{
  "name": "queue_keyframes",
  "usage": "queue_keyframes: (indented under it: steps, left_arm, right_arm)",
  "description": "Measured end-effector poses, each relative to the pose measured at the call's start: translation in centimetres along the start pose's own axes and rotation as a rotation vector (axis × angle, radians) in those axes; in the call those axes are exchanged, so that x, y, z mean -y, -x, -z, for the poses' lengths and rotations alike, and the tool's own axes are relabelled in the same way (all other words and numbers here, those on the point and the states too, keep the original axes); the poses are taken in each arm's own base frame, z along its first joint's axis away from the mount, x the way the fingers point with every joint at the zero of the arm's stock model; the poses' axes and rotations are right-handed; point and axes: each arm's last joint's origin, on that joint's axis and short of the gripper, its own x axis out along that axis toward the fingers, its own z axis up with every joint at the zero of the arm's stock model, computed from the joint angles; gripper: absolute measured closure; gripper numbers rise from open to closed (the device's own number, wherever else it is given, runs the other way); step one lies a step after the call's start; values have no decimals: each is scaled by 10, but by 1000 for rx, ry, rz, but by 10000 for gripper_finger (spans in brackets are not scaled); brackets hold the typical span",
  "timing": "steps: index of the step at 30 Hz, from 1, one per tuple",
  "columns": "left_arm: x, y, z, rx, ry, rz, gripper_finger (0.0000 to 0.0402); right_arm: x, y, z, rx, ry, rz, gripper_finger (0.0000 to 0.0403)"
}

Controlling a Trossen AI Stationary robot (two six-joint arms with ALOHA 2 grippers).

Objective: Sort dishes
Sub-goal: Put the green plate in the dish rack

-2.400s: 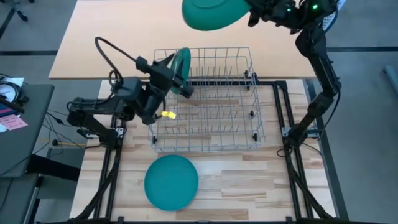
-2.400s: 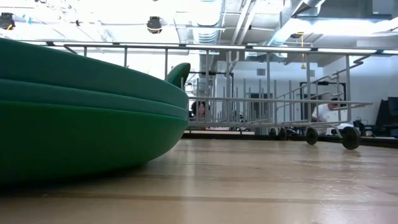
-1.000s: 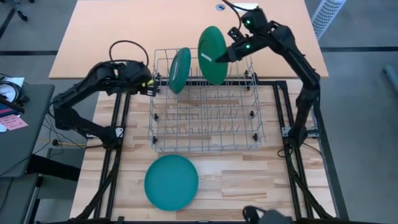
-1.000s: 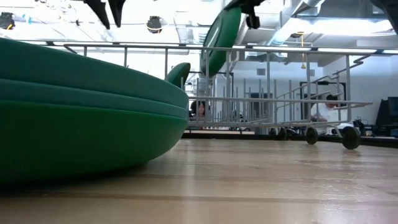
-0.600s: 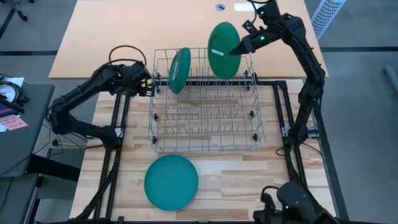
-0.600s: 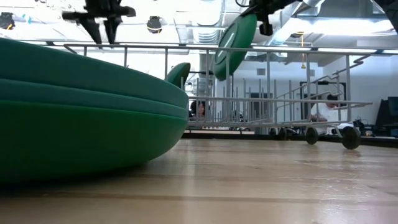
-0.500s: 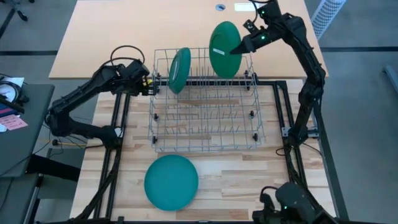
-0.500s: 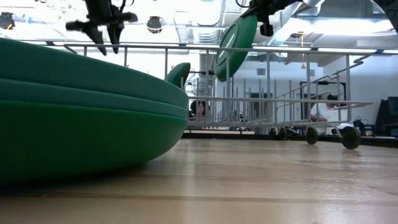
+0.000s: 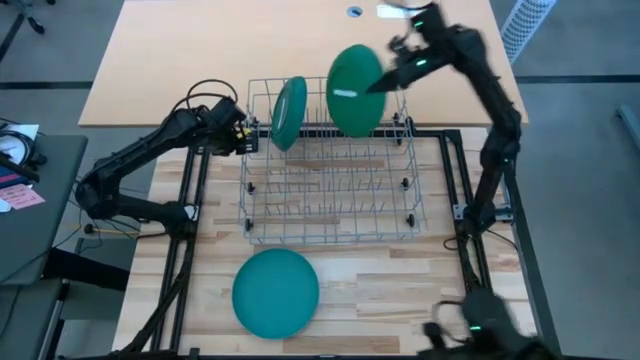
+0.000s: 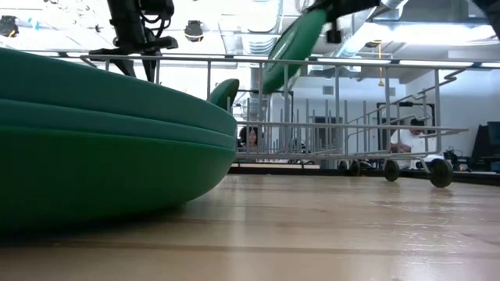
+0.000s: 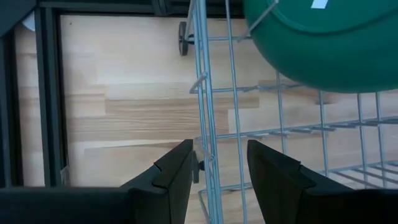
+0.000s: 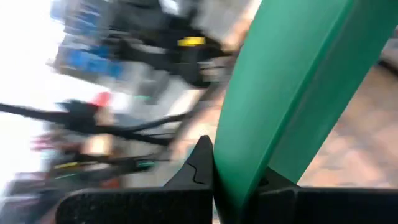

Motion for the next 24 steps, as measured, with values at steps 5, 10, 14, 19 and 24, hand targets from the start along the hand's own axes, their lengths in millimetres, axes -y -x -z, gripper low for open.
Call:
queue_keyframes:
  steps: [5, 10, 14, 19, 24]
  left_arm:
    - [0, 0, 0, -4, -18, 0, 255]
    - [1, 0, 0, -18, -16, 19, 255]
    - [3, 0, -1, -5, -13, 46, 255]
    - [5, 0, -2, 5, -8, 65, 255]
    - [6, 0, -4, 18, 13, 88, 255]
  right_arm:
    - [-29, 50, 31, 63, 26, 63, 388]
    - [-47, 68, 67, 103, 32, 86, 388]
    - [-59, 73, 105, 140, 29, 49, 388]
    - [-56, 54, 123, 210, 7, -10, 388]
    - [-45, 32, 116, 369, -1, -101, 388]
